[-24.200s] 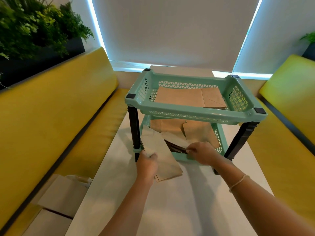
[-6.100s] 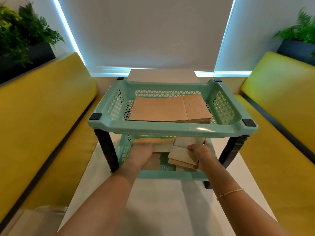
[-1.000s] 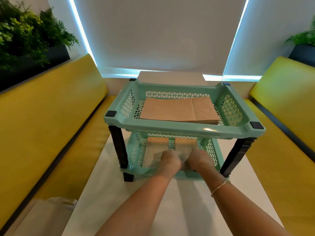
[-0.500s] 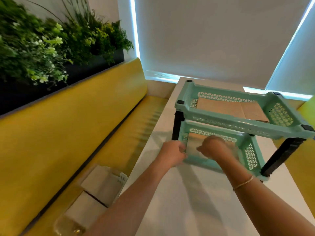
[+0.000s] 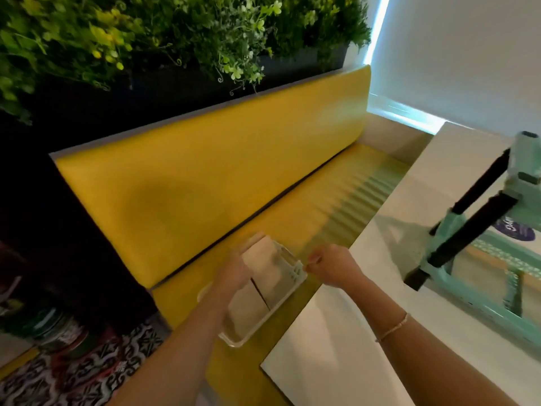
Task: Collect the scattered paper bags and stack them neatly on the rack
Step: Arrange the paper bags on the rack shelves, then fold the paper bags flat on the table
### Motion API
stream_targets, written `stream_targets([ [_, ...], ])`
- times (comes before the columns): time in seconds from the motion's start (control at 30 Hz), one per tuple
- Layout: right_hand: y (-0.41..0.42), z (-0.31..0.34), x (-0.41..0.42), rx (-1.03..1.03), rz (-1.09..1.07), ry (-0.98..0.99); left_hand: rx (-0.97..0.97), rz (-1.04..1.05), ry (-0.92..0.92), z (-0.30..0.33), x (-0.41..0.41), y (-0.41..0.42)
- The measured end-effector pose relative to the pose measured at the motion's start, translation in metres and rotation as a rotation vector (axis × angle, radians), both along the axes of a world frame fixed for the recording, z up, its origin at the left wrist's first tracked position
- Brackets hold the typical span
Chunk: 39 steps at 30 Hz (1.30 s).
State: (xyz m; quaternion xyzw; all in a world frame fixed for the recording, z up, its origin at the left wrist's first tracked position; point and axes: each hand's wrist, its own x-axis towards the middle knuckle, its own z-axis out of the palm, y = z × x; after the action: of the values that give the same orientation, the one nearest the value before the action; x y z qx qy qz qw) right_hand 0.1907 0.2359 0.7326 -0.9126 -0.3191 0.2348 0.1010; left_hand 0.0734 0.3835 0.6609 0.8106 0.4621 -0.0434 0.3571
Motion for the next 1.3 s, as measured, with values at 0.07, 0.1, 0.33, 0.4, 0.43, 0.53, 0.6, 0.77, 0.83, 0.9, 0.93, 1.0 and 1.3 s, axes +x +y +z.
stream_targets([
  [0.07, 0.021, -0.017, -0.006, 0.027, 0.014, 0.041, -0.080, 0.097, 0.103, -0.034, -0.018, 0.018],
  [0.1, 0.030, -0.026, -0.009, 0.037, 0.029, 0.048, -0.136, 0.145, 0.135, -0.050, -0.025, 0.023],
  [0.33, 0.074, -0.076, -0.015, 0.031, 0.177, 0.087, -0.583, 0.500, 0.054, -0.136, -0.024, 0.029],
  [0.4, 0.081, -0.088, -0.014, 0.052, 0.173, 0.108, -0.635, 0.593, -0.032, -0.157, -0.018, 0.031],
  [0.43, 0.084, -0.093, -0.012, 0.056, 0.171, 0.119, -0.652, 0.643, -0.063, -0.166, -0.016, 0.033],
  [0.53, 0.089, -0.105, -0.008, 0.059, 0.186, 0.139, -0.661, 0.725, -0.096, -0.189, -0.008, 0.036],
  [0.6, 0.089, -0.110, -0.004, 0.068, 0.193, 0.146, -0.629, 0.755, -0.096, -0.198, -0.004, 0.038],
  [0.77, 0.082, -0.110, 0.005, 0.087, 0.153, 0.163, -0.606, 0.957, -0.199, -0.206, 0.000, 0.035],
  [0.83, 0.081, -0.109, 0.008, 0.092, 0.145, 0.166, -0.620, 0.970, -0.210, -0.212, 0.002, 0.035],
  [0.9, 0.080, -0.109, 0.011, 0.096, 0.154, 0.161, -0.634, 0.952, -0.232, -0.216, 0.004, 0.036],
  [0.93, 0.078, -0.109, 0.011, 0.095, 0.160, 0.159, -0.646, 0.930, -0.245, -0.219, 0.004, 0.037],
  [1.0, 0.075, -0.110, 0.009, 0.098, 0.167, 0.155, -0.659, 0.888, -0.231, -0.217, 0.005, 0.035],
  [1.3, 0.058, -0.093, -0.004, 0.075, 0.192, 0.125, -0.309, 0.714, -0.266, -0.166, -0.008, 0.017],
])
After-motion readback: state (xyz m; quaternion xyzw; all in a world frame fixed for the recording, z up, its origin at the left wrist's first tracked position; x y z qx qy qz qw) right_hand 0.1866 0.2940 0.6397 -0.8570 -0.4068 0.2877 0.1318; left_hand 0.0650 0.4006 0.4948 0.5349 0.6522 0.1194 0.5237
